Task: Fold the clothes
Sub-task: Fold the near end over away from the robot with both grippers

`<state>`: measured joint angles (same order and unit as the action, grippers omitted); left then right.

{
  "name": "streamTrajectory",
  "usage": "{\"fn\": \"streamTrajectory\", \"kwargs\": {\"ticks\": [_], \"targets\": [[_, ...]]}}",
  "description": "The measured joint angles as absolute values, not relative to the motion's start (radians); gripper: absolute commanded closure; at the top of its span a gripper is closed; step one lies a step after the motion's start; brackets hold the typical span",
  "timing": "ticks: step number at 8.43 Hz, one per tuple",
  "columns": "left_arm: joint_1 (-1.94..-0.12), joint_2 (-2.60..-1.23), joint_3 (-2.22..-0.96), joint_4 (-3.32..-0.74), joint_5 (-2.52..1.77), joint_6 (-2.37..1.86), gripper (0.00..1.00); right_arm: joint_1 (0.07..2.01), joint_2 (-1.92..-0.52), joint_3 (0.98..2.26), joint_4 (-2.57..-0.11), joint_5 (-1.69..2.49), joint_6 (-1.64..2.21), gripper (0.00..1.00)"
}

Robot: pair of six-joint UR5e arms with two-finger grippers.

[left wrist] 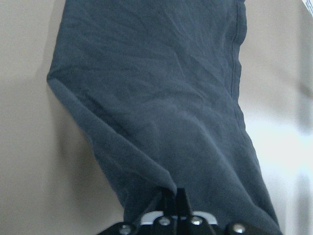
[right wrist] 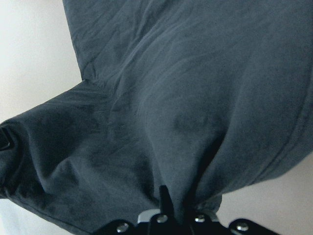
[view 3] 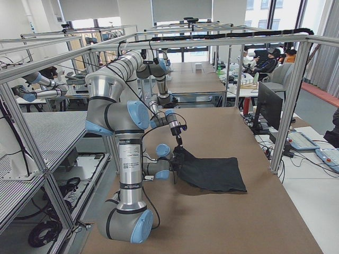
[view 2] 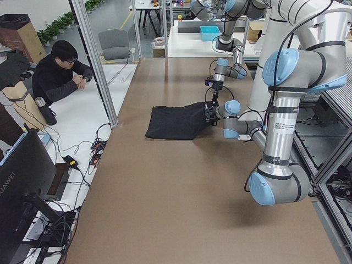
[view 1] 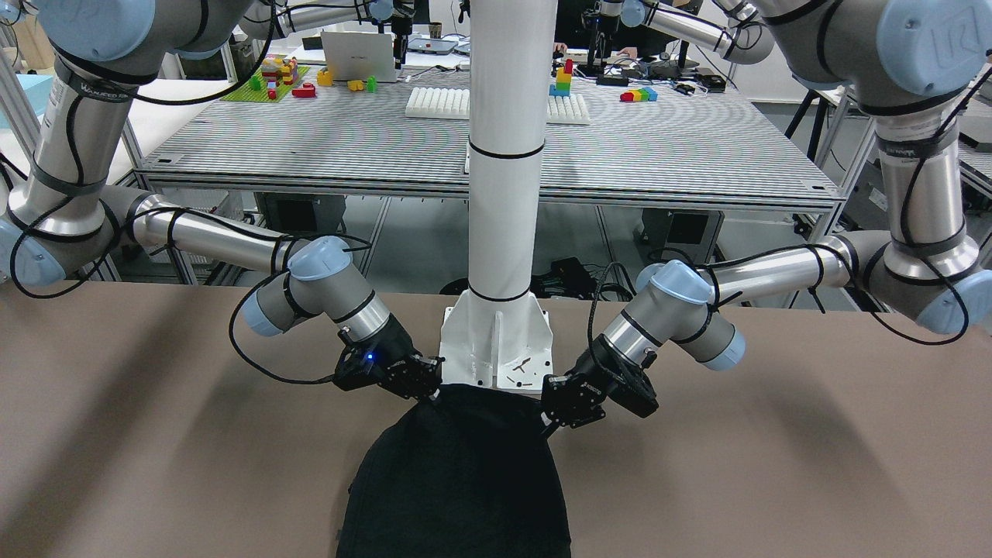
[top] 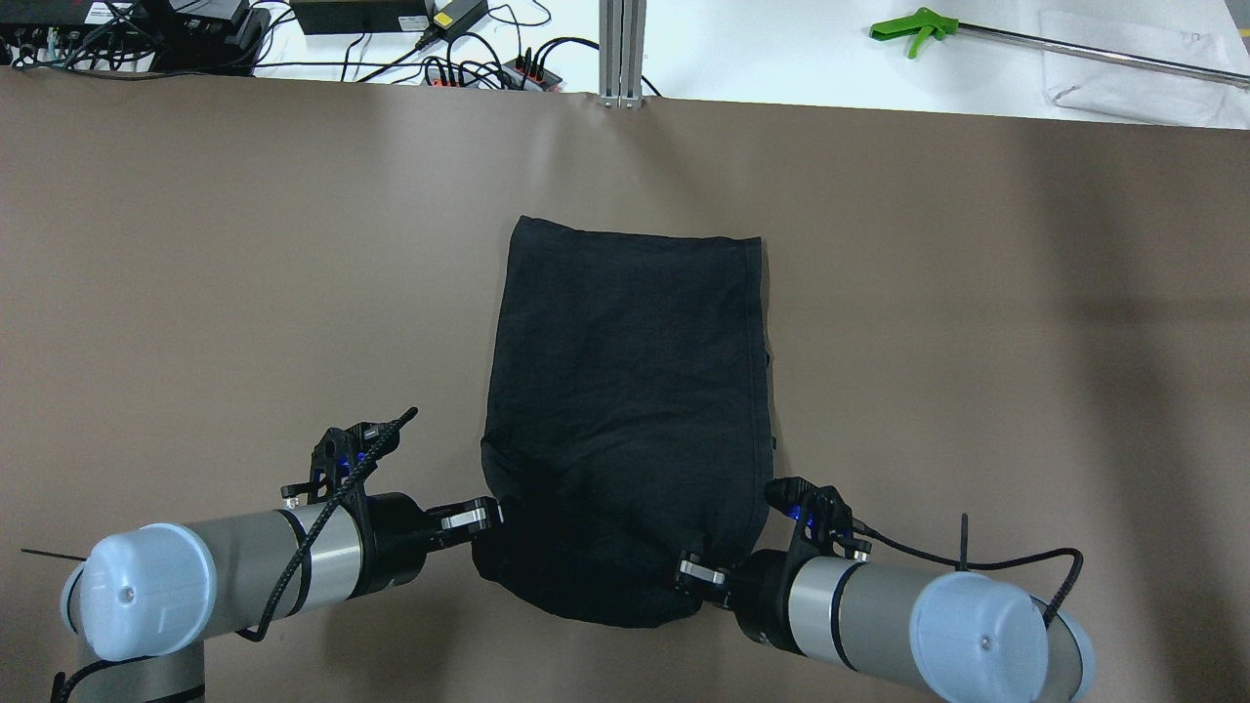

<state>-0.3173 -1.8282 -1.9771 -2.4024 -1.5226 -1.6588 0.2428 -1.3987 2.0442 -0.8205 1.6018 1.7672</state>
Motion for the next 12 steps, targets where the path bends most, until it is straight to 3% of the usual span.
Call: {"fn": "streamTrajectory", "kwargs": {"ticks": [3, 8, 12], "targets": [[-0.301, -1.831, -2.013, -2.404, -1.526, -1.66, 1.0, 0.185, -1.457, 2.109, -0.819, 1.573, 1.794, 1.0], [-0.368, -1.863, -1.987, -2.396, -1.573, -1.621, 1.0, 0.305, -1.384, 2.047, -0.83, 1.579, 1.761, 1.0], [-0.543, -1.995, -1.824, -2.396, -1.72, -1.613, 1.0, 0.481, -1.301, 1.92, -0.829, 1.61, 1.725, 1.0]]}}
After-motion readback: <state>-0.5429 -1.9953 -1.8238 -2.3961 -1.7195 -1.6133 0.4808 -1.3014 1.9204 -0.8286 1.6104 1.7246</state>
